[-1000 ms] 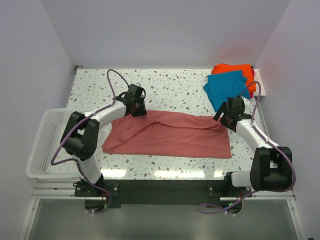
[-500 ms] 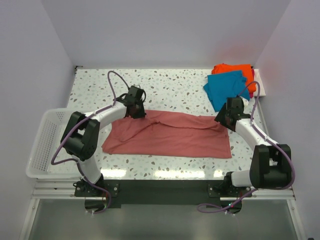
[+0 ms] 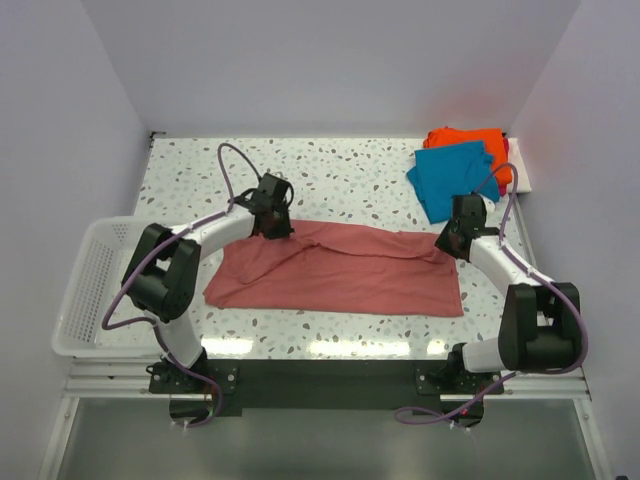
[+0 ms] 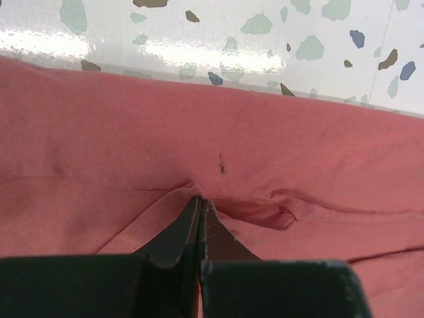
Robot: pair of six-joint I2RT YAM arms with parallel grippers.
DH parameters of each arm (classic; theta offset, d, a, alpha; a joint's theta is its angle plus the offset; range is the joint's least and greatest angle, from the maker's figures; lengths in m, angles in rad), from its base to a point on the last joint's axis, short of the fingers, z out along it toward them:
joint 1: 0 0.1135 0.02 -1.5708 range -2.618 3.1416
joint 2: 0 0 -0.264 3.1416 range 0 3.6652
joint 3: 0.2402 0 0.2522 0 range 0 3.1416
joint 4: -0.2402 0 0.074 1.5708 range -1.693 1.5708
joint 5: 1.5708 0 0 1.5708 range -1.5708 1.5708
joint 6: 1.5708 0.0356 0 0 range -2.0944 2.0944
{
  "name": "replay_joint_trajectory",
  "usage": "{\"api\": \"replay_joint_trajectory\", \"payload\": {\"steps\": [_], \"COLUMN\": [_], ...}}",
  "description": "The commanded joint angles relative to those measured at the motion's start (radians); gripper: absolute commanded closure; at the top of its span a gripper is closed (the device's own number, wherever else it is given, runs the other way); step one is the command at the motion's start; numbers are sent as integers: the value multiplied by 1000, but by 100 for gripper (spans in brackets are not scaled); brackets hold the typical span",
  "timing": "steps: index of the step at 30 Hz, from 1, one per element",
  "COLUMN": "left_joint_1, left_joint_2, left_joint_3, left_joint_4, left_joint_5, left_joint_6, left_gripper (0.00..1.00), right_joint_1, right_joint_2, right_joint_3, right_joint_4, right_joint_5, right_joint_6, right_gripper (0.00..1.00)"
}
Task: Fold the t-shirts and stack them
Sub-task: Fold the tshirt
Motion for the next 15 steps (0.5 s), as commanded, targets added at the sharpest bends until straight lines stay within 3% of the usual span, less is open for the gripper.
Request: {"api": "replay_joint_trajectory", "payload": {"steps": [1, 15], "left_joint_1": [-10, -30], "left_joint_2": [-48, -148], "left_joint_3": [-18, -81], "left_joint_4": [4, 1], "left_joint_5": [6, 35], "left_joint_6": [19, -2], "left_gripper": [100, 100], "right_joint_1": [6, 4], "right_joint_2": [3, -20], "right_joint_3": [-11, -40], "right_joint_4": [48, 40], "right_joint_5": [-4, -9], "right_joint_6": [10, -3], "right_gripper": [79, 100]}}
